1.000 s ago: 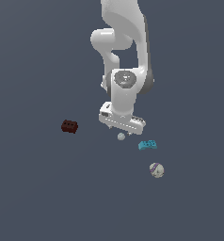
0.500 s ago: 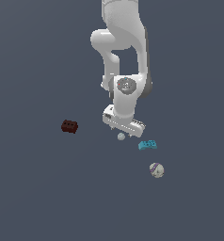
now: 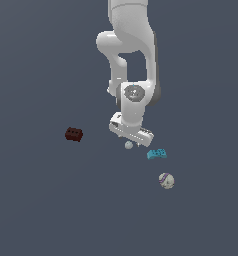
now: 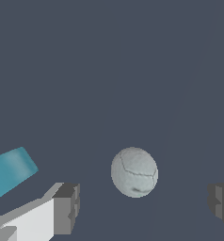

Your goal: Pick up a designated object from a clutter of objects.

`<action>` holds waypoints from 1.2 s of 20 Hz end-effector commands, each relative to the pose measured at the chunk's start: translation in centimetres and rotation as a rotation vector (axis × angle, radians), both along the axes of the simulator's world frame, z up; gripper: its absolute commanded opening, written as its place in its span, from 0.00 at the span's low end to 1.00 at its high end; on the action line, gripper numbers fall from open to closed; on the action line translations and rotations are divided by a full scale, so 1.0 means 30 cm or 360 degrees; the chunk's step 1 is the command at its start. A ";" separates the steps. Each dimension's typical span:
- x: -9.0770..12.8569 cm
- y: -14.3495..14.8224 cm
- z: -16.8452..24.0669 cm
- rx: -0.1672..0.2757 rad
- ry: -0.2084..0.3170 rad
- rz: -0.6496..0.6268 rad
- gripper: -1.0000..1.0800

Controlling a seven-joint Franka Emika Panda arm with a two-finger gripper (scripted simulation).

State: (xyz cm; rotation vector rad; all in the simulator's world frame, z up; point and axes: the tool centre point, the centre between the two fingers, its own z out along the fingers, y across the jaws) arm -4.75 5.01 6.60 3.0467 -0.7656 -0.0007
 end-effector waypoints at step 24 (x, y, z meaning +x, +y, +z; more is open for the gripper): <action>-0.003 0.001 -0.151 0.0000 -0.0001 -0.0005 0.00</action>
